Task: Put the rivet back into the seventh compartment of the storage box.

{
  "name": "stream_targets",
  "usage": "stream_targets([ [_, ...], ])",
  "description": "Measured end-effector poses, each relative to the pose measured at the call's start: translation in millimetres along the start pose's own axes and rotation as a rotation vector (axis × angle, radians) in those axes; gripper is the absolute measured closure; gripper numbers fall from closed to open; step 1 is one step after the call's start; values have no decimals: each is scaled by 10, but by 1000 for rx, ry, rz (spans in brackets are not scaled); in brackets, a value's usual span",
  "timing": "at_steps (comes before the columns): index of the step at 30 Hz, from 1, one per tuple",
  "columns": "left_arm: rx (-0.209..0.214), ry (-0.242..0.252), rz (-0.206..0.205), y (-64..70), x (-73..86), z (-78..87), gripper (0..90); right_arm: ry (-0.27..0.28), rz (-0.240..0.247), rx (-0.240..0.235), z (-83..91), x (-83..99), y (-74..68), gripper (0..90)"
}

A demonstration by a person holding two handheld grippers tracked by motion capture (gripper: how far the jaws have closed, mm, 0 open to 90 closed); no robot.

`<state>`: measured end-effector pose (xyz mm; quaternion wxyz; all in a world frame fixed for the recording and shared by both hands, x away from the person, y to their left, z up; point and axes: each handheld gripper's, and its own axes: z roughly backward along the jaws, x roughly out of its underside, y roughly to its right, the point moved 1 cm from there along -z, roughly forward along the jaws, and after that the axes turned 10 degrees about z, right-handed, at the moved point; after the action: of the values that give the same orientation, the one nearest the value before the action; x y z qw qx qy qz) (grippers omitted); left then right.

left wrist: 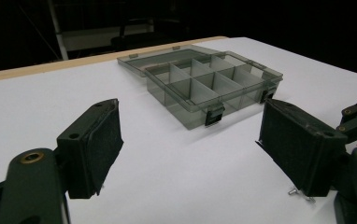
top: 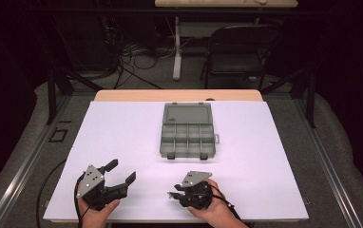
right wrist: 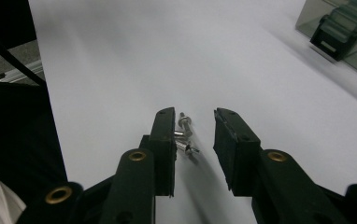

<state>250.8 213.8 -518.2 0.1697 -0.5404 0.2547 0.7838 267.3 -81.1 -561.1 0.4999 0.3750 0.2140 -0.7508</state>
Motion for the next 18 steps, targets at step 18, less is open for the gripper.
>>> stream_targets([
  [18,-4,-10,2,-9,-2,4,208,-36,20,-18,-109,10,3,695],
])
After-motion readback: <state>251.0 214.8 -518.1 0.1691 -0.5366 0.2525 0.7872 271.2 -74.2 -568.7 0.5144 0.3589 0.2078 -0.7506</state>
